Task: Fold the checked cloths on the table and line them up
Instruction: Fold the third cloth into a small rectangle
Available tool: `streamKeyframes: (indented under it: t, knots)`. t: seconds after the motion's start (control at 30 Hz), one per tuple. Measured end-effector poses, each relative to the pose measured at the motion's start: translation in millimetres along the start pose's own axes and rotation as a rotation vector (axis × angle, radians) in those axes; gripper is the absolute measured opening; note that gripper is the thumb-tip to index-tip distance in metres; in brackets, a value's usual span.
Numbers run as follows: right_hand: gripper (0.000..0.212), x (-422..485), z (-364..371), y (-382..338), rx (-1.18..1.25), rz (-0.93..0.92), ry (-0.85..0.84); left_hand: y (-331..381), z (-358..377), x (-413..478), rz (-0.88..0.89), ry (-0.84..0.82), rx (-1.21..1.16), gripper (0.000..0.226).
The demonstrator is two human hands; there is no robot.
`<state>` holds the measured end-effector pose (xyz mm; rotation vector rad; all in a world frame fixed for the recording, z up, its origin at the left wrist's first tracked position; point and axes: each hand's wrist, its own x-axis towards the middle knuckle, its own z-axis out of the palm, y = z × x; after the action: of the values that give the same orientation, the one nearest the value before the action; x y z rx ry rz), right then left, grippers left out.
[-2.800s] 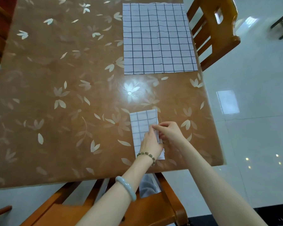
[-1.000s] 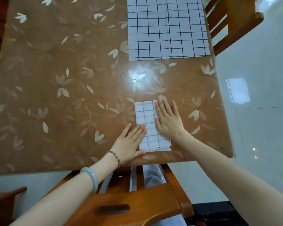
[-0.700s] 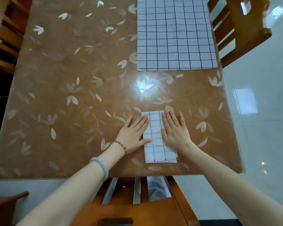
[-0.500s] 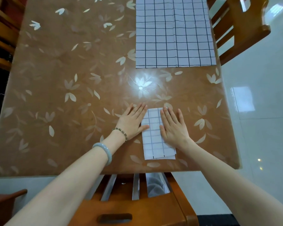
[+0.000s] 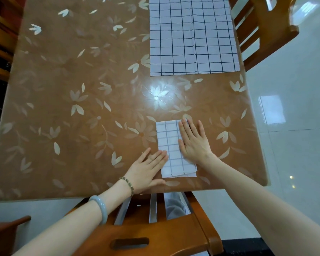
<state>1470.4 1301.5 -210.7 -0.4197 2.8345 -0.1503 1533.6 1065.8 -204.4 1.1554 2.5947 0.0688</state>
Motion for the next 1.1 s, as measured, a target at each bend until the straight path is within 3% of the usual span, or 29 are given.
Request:
streamKeyframes:
  t: [0.13, 0.23, 0.37, 0.47, 0.63, 0.7, 0.8, 0.9, 1.0, 1.1]
  knots:
    - [0.067, 0.3, -0.9, 0.1, 0.003, 0.005, -0.008, -22.2, -23.9, 25.6, -0.160, 0.119, -0.152, 0.072]
    - [0.064, 0.4, 1.0, -0.1, -0.010, 0.003, -0.012, -25.9, -43.4, 51.0, -0.448, 0.342, -0.545, 0.050]
    - [0.065, 0.7, 0.4, 0.3, -0.044, 0.001, -0.054, -8.7, -69.9, 80.2, -0.939, 0.459, -1.183, 0.053]
    - [0.067, 1.0, -4.5, 1.9, -0.049, -0.010, -0.109, 3.2, -72.9, 88.6, -1.126, 0.449, -1.283, 0.046]
    - [0.070, 0.8, -21.1, -1.1, 0.057, 0.023, -0.120, 28.1, -64.1, 82.9, -1.068, 0.237, -1.326, 0.020]
    - [0.061, 1.5, -34.5, -4.3, 0.218, 0.075, -0.081, 31.7, -66.9, 78.8, -1.013, 0.209, -1.328, 0.016]
    - [0.066, 4.6, -63.2, -1.8, 0.561, 0.159, -0.008, 25.0, -79.6, 70.6, -0.860, 0.109, -1.370, 0.020]
    - [0.058, 9.7, -96.1, 4.3, 0.804, 0.115, -0.180, 13.4, -97.2, 53.6, -0.731, -0.003, -1.456, 0.021]
    - [0.030, 8.3, -121.8, 7.9, 0.926, 0.081, -0.382, 4.5, -112.5, 34.6, -0.662, -0.059, -1.493, 0.019]
    - [0.021, 6.3, -133.6, 10.9, 0.927, 0.092, -0.404, -4.7, -123.3, 15.5, -0.623, -0.128, -1.531, 0.024]
